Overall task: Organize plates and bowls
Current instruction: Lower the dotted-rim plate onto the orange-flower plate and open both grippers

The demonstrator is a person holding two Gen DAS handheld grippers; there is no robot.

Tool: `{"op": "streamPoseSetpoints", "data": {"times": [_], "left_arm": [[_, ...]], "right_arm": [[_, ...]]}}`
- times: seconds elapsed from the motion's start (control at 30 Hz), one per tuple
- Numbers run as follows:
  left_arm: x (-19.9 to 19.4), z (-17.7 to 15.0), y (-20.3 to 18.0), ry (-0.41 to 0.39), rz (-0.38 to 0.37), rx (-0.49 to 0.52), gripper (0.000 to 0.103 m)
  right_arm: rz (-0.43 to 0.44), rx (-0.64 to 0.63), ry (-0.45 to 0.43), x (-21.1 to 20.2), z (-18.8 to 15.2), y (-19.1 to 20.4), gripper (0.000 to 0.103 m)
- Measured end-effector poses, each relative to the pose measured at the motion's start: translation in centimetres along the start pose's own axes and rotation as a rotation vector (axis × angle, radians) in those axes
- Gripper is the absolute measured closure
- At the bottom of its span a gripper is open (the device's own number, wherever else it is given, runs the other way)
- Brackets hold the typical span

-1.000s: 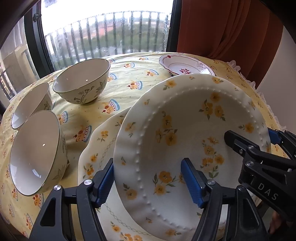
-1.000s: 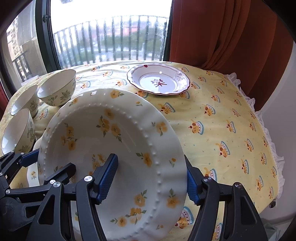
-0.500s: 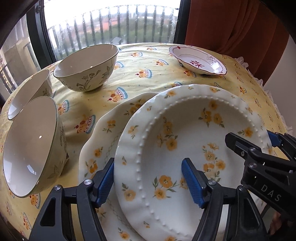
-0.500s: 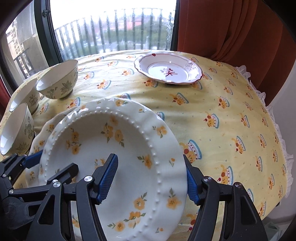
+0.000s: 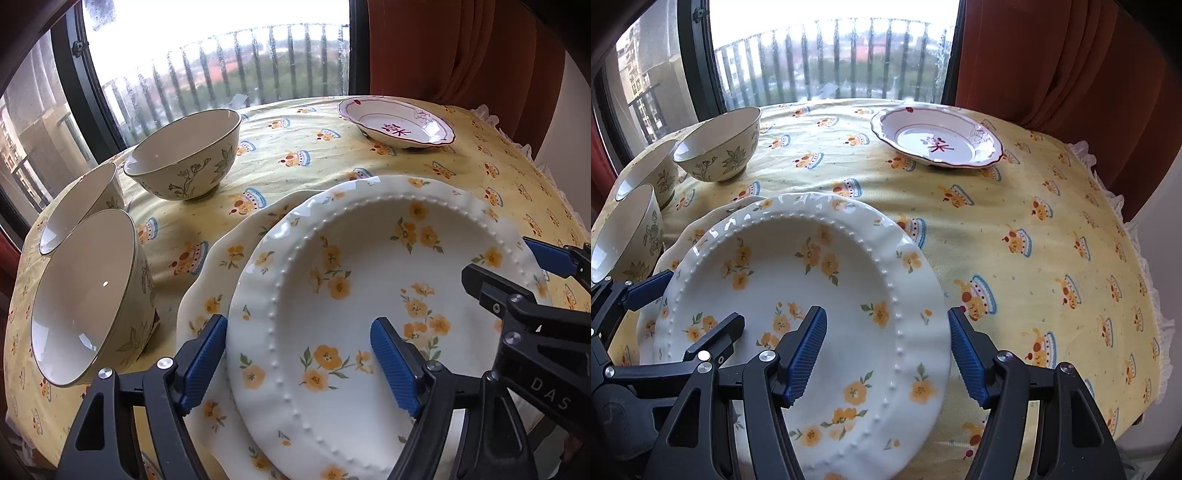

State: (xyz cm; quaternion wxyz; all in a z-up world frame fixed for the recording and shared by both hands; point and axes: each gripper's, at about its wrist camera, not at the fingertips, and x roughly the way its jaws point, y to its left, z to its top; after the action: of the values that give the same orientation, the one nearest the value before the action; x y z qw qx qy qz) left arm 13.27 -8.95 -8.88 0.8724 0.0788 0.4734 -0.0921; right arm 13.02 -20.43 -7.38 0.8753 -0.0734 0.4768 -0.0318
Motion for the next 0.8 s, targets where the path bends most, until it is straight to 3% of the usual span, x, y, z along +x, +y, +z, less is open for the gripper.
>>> {"op": "streamPoseSetpoints", "data": {"times": [0.17,0.67,0.8], "left_arm": [[-1.1,0.0,0.4,-0.04,0.002,-0.006,0.021],[-2.1,0.3,2.0,-0.069,0.0,-0.006,0.02],[-2.6,0.6,2.2,-0.084,0.01,-0.001,0.018]], "right_arm": [[-0.006,-0.013,0.004,-0.3,-0.2,0.3,0.044],[0.005,0.028,0.053,0.2,-0.2,2.0,0.045],[-0.016,0.041,0.024,-0.7,0.1,2.2,0.044]]}}
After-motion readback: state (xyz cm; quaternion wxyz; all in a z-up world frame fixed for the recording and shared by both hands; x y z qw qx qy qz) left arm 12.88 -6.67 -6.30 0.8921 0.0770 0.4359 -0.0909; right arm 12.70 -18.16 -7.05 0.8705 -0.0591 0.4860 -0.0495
